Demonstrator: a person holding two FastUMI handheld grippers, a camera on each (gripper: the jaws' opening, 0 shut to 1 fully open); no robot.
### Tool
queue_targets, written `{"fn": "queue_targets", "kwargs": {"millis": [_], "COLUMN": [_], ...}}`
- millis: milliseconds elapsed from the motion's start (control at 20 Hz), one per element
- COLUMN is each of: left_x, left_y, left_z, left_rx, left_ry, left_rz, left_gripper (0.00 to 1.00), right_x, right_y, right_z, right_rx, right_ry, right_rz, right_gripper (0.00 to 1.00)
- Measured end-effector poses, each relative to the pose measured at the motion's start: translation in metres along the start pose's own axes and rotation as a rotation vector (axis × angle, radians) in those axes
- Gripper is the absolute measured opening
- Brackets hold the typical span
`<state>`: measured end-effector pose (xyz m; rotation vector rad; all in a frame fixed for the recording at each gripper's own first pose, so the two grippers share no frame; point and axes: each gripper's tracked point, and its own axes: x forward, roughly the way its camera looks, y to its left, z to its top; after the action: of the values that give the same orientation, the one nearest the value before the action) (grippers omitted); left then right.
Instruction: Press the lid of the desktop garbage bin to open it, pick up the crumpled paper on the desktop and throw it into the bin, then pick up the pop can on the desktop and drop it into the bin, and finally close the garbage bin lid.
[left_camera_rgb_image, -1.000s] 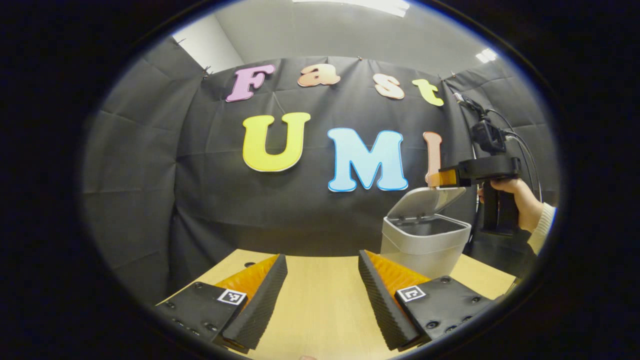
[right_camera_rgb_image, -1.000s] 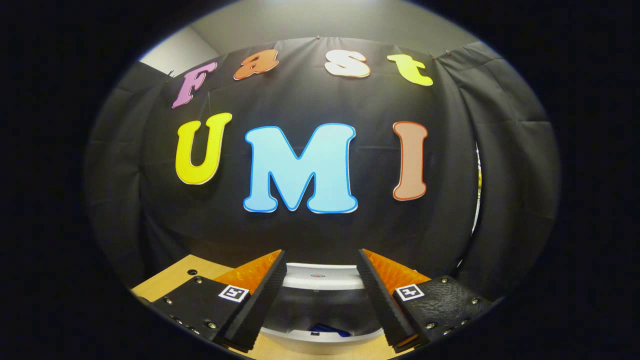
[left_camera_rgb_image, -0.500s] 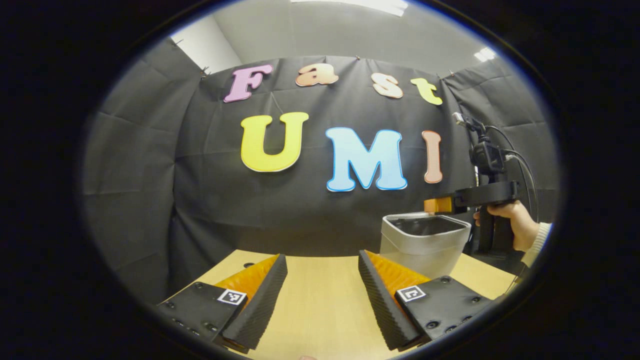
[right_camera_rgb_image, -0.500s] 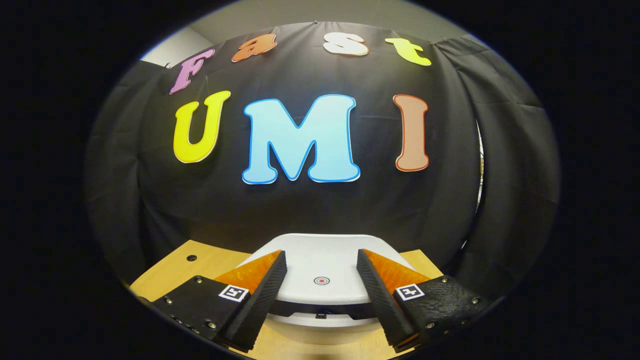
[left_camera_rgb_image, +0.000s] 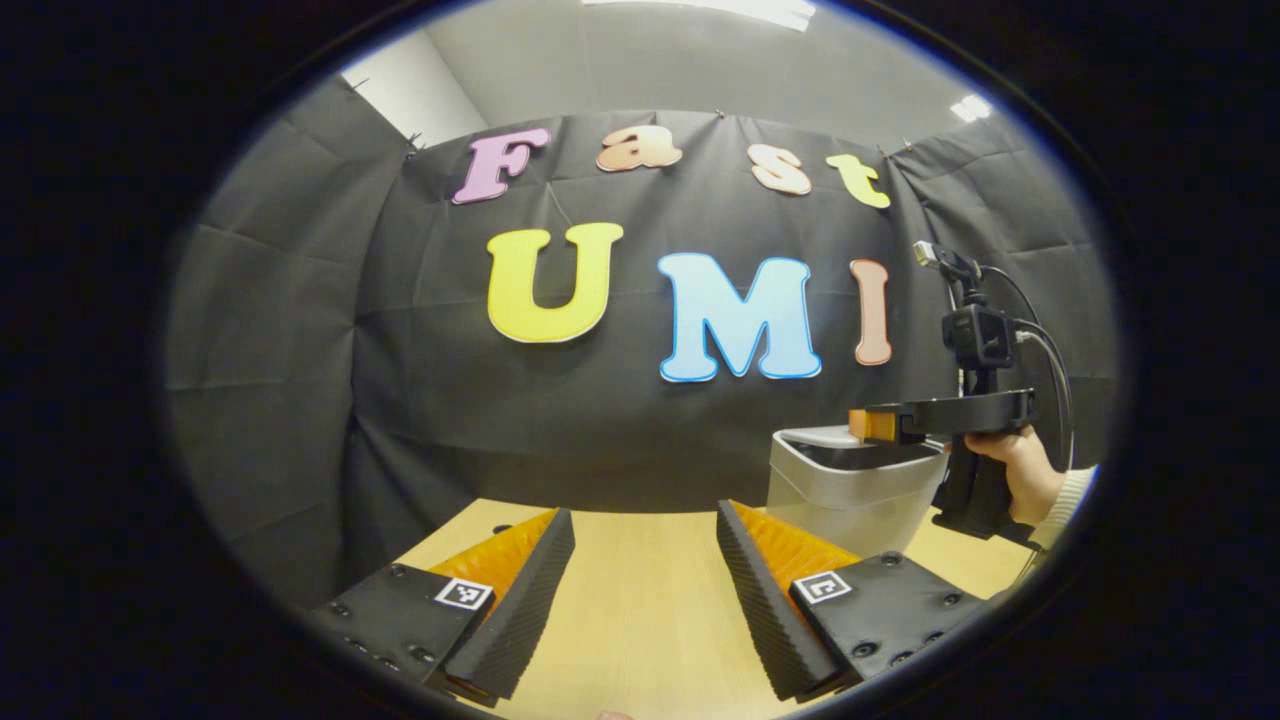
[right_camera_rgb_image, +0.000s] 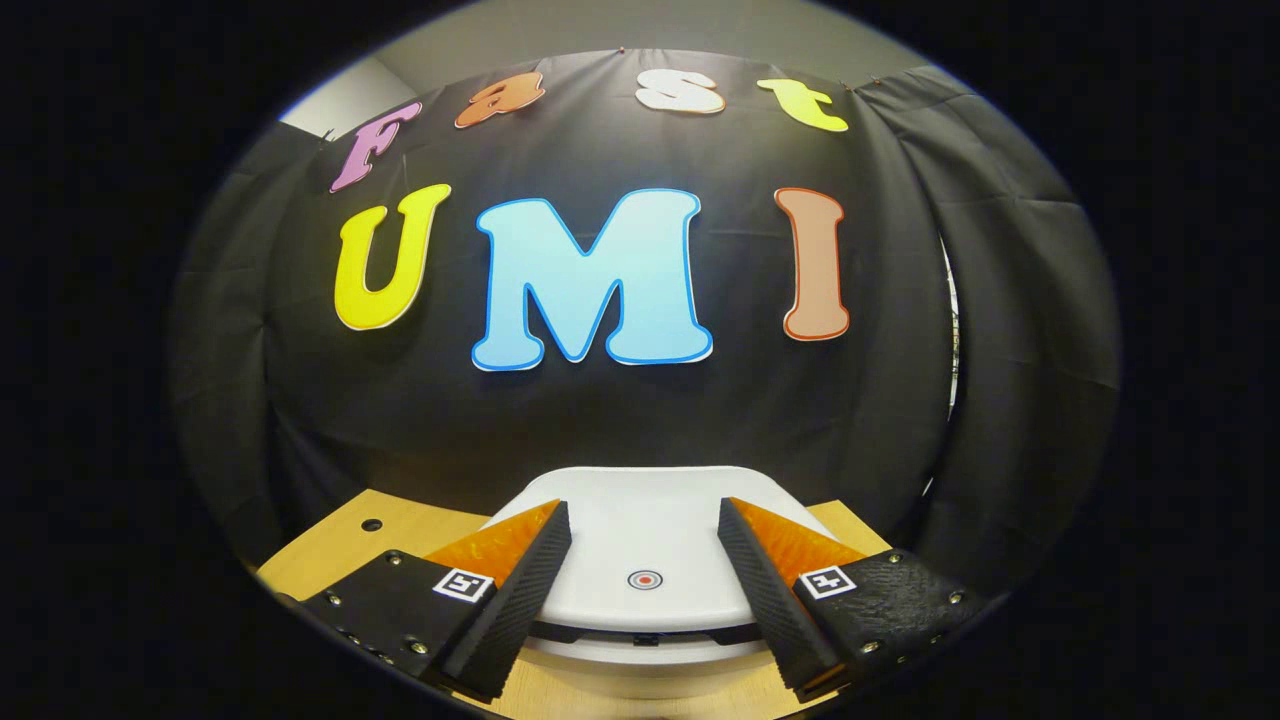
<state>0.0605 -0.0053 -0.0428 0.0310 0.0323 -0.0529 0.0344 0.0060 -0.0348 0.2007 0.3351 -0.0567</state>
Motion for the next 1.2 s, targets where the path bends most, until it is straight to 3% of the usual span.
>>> {"fn": "queue_targets", "kwargs": {"millis": [500,1000,1200], "left_x": [-0.002,-0.01,-0.019], "left_y": [0.01,0.015,0.013], "left_z": [-0.002,0.0,0.003], "left_rx": [-0.012,-0.009,-0.006], "left_ry": [0.003,0.004,-0.002], "left_rz": [0.026,0.041,0.055], "left_gripper": [0.96,0.92,0.96], "right_x": [0.005,0.007,0.008], "right_y": [0.001,-0.002,0.0], "right_z": [-0.015,-0.02,-0.022], "right_rx": [-0.039,-0.029,-0.02], "right_ry": [-0.017,-0.136,-0.146], "right_rz": [-0.013,-0.012,-0.02], "right_gripper": [0.96,0.97,0.97]}}
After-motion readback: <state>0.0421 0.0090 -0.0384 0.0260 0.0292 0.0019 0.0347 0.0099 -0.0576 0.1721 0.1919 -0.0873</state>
